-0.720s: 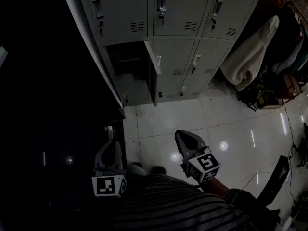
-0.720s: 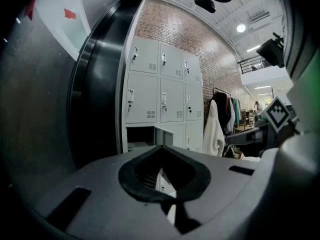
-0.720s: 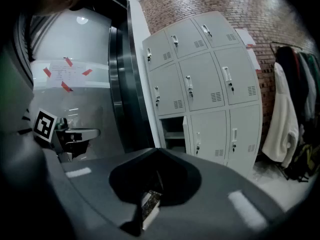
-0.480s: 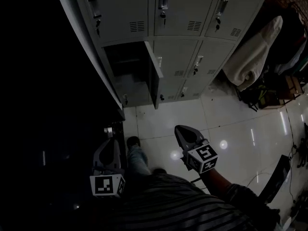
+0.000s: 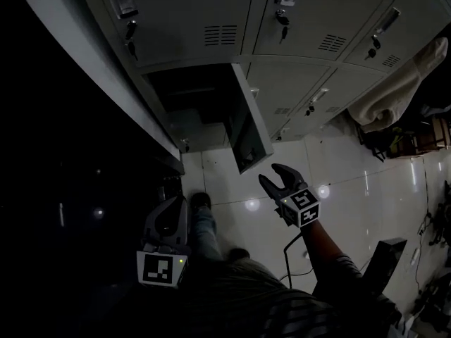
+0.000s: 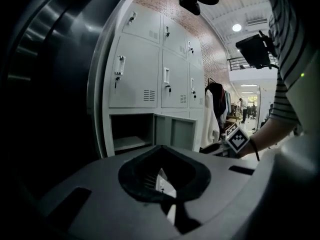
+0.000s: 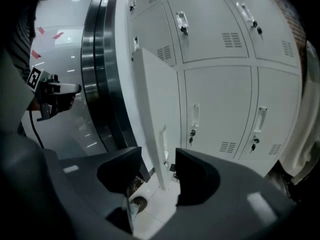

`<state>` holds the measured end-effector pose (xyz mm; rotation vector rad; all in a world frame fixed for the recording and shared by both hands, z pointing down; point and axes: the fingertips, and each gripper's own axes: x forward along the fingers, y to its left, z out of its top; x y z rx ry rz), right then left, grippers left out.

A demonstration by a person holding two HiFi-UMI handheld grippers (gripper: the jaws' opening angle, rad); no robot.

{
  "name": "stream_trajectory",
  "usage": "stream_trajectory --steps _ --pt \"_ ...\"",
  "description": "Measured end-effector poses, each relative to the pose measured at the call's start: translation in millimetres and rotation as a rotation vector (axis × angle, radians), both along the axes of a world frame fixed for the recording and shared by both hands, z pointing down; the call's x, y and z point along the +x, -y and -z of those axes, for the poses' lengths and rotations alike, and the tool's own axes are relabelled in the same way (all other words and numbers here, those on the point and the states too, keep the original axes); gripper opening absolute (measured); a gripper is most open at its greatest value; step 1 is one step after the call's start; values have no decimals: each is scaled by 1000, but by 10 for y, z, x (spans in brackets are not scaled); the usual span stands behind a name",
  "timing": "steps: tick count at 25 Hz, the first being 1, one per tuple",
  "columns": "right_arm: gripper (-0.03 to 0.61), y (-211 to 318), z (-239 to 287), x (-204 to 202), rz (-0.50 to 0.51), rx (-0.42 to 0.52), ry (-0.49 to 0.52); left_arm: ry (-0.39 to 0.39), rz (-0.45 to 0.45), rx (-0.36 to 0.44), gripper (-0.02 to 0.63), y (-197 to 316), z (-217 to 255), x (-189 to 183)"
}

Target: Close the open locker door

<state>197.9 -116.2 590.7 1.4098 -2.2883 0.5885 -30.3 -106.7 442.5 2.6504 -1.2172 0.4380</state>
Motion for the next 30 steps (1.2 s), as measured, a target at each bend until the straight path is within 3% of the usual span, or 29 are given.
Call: stream_trajectory --steps 5,9,13,20,27,30 --pt "229 276 -453 -52 72 -48 13 -2 -65 -68 5 327 -301 190" --pt "262 361 -531 -175 123 -39 46 -4 -90 -100 5 391 -461 288" --pt "253 417 -528 -399 193 -30 34 -10 -83 -121 5 440 -569 284" --pt "133 501 -467 -1086 308 38 -37 -5 -43 -122 5 435 -592 78" --pt "129 799 -452 -1644 300 102 -53 6 6 -114 5 424 -573 -246" --pt "157 980 -448 -1841 305 115 -63 10 32 -119 5 449 -577 -384"
